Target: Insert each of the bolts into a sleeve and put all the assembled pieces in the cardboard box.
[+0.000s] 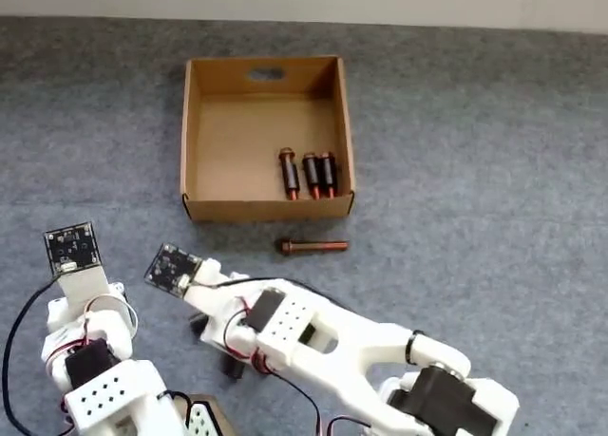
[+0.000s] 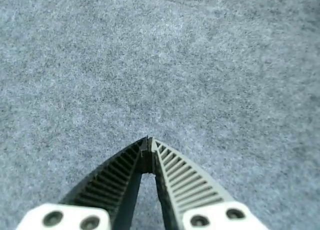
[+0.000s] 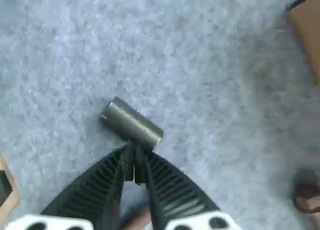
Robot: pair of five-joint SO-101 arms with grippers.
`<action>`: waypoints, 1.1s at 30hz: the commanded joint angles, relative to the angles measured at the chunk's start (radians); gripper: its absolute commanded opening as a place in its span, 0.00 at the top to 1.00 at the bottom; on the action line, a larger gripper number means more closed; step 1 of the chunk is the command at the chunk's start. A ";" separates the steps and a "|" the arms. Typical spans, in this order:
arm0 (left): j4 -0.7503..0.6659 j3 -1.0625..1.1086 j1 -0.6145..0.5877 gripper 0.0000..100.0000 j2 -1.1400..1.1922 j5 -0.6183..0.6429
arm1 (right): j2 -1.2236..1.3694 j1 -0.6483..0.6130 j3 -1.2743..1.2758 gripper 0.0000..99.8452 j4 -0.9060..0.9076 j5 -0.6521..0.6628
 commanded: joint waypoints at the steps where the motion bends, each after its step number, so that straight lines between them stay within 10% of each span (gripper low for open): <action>1: -0.014 -0.002 0.016 0.98 -0.010 0.003 | -0.065 0.024 -0.035 0.99 -0.007 0.003; 12: -0.015 -0.002 0.012 0.98 -0.010 0.003 | -0.013 -0.048 -0.076 0.75 0.053 0.009; 33: -0.017 -0.004 0.010 0.98 -0.010 0.003 | 0.226 -0.050 -0.197 0.79 0.081 0.186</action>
